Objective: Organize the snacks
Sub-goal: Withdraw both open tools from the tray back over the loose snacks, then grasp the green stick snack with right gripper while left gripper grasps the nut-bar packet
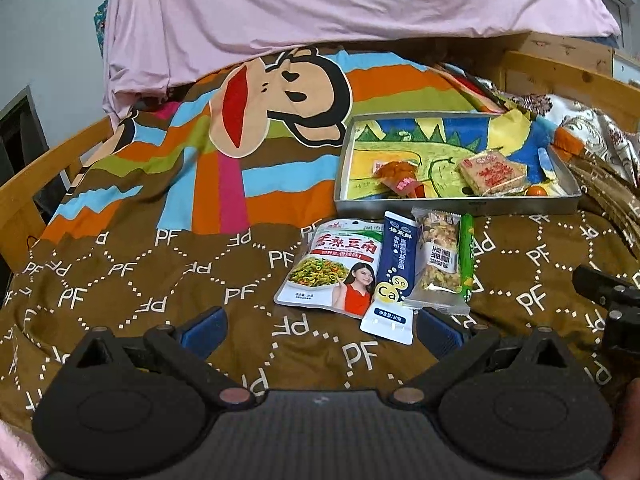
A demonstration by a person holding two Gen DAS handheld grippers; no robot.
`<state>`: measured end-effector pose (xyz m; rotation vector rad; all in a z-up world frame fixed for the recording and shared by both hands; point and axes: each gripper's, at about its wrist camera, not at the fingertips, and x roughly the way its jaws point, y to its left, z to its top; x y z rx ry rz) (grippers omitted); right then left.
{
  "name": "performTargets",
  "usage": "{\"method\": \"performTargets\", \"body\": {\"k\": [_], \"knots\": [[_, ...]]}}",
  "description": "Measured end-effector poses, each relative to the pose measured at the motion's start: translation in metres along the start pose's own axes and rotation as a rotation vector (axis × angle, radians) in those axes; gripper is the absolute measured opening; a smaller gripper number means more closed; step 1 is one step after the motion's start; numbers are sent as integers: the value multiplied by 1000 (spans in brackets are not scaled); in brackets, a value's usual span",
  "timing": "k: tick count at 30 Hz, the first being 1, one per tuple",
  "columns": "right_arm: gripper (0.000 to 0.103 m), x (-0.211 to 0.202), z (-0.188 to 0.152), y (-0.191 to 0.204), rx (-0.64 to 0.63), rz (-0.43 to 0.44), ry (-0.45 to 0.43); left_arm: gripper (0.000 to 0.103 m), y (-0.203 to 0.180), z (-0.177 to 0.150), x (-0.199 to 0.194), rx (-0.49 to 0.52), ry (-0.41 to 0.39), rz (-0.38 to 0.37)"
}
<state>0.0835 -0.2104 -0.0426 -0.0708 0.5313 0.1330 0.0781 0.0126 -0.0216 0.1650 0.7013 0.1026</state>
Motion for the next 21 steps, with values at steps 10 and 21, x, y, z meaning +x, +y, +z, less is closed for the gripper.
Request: {"method": "performTargets", "body": {"k": [10, 21], "knots": [[102, 23, -4, 1, -3, -6, 96, 102, 10, 6, 18, -8, 93, 39], [102, 40, 2, -1, -15, 1, 135, 102, 12, 33, 37, 180, 43, 68]]}}
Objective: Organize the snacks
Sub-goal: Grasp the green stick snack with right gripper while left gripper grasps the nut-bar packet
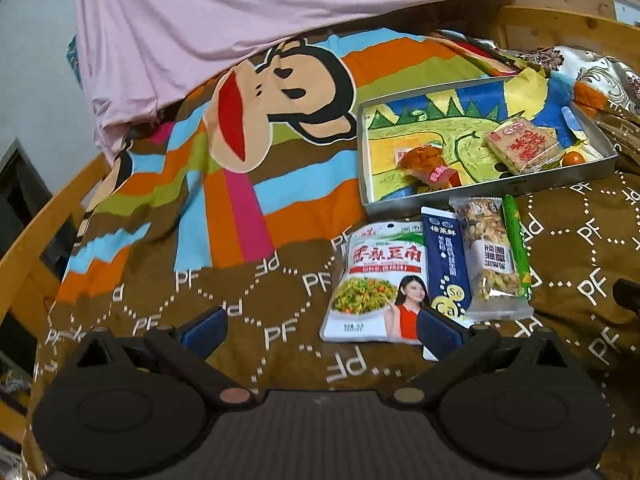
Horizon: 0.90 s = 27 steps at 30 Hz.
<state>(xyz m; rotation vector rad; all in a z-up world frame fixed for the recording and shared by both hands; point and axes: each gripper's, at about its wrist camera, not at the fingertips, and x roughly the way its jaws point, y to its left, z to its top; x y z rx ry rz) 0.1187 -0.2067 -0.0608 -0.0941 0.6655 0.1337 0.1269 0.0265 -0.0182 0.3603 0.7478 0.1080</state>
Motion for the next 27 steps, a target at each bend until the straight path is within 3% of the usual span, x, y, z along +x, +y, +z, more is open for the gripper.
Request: {"method": "performTargets", "body": {"k": [16, 23, 27], "knots": [[102, 39, 13, 31, -189, 53, -8, 102, -3, 4, 40, -33, 47, 3], [102, 58, 20, 38, -230, 57, -21, 102, -15, 13, 59, -53, -36, -4], [102, 67, 20, 46, -265, 90, -4, 102, -19, 19, 66, -74, -88, -72]]}}
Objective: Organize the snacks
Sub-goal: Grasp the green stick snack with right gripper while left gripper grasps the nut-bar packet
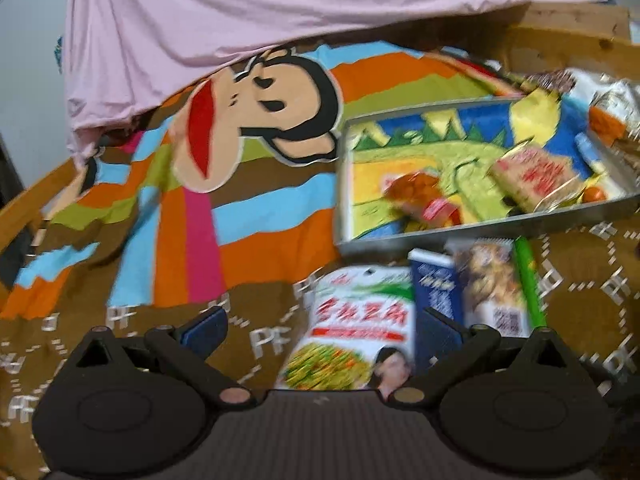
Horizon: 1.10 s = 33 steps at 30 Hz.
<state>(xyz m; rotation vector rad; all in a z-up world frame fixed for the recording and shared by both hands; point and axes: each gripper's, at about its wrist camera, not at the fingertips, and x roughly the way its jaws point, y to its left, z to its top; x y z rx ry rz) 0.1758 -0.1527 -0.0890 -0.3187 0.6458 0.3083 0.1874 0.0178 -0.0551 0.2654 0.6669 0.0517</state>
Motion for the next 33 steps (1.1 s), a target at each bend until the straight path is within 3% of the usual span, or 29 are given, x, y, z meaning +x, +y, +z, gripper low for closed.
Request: {"method": "performTargets", "body": {"k": [6, 12, 17, 21, 24, 28, 33], "knots": [[102, 20, 3, 24, -84, -14, 28, 102, 3, 4, 10, -118, 17, -147], [102, 19, -1, 25, -122, -67, 35, 102, -5, 3, 21, -115, -25, -233], [102, 2, -6, 7, -91, -178, 65, 102, -11, 3, 20, -93, -20, -290], [102, -2, -18, -1, -164, -304, 83, 102, -12, 5, 22, -105, -22, -339], [102, -7, -15, -6, -113, -267, 52, 102, -16, 5, 29, -103, -16, -366], [101, -9, -12, 4, -152, -207, -3, 99, -19, 7, 34, -97, -14, -440], [86, 5, -8, -1, -130, -160, 5, 94, -25, 8, 33, -85, -18, -500]]}}
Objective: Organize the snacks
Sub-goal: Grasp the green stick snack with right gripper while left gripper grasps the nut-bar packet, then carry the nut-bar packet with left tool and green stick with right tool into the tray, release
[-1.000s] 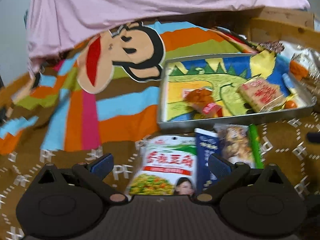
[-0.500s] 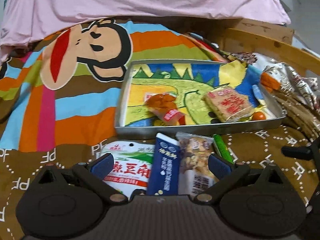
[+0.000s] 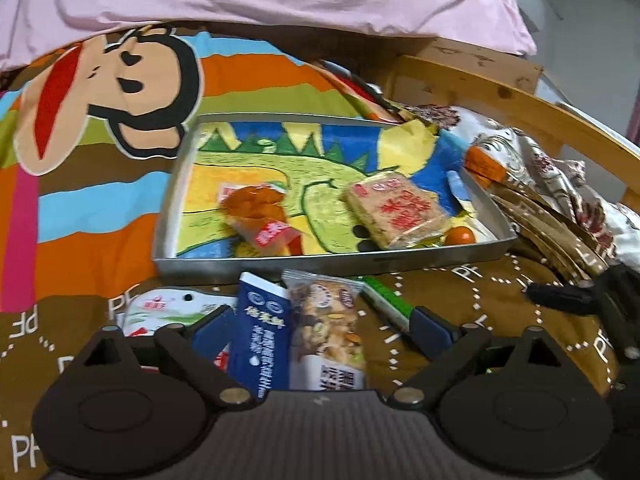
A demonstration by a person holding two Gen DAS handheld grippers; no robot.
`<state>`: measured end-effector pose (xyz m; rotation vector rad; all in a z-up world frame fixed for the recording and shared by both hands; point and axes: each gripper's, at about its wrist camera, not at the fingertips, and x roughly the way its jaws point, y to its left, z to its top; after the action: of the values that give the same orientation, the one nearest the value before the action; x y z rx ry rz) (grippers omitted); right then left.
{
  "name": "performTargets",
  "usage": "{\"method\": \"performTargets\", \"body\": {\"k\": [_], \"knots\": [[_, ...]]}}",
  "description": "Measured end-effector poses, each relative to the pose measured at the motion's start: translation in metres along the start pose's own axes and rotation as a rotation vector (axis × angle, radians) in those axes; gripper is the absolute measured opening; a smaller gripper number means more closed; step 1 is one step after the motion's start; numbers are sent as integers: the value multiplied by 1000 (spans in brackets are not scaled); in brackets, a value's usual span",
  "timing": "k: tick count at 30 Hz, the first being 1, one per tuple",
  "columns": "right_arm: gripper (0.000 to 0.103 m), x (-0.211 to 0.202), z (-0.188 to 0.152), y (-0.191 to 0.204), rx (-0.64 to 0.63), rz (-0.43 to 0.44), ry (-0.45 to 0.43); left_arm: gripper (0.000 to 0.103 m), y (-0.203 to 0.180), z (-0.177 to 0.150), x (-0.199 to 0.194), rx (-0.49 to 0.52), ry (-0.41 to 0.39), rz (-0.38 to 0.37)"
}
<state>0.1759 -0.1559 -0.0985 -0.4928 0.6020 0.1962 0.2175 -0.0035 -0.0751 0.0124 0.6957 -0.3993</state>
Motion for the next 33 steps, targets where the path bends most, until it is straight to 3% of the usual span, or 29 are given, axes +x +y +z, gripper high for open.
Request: {"method": "performTargets", "body": {"k": [6, 8, 13, 17, 28, 31, 33], "knots": [[56, 10, 4, -10, 64, 54, -4, 81, -6, -3, 11, 51, 51, -23], [41, 12, 3, -9, 60, 71, 2, 72, -5, -4, 15, 44, 69, -39], [28, 17, 3, -4, 44, 100, 18, 57, -4, -7, 20, 51, 92, -47], [28, 24, 4, -1, 45, 100, 50, 50, -4, -6, 23, 43, 106, -29], [31, 31, 2, -2, 54, 104, 70, 46, -1, -6, 39, -5, 149, -25], [20, 29, 2, -3, 55, 118, 60, 44, -1, -7, 38, -5, 150, -23], [19, 26, 2, 1, 23, 92, 52, 43, -2, -6, 36, -18, 156, -19]]}}
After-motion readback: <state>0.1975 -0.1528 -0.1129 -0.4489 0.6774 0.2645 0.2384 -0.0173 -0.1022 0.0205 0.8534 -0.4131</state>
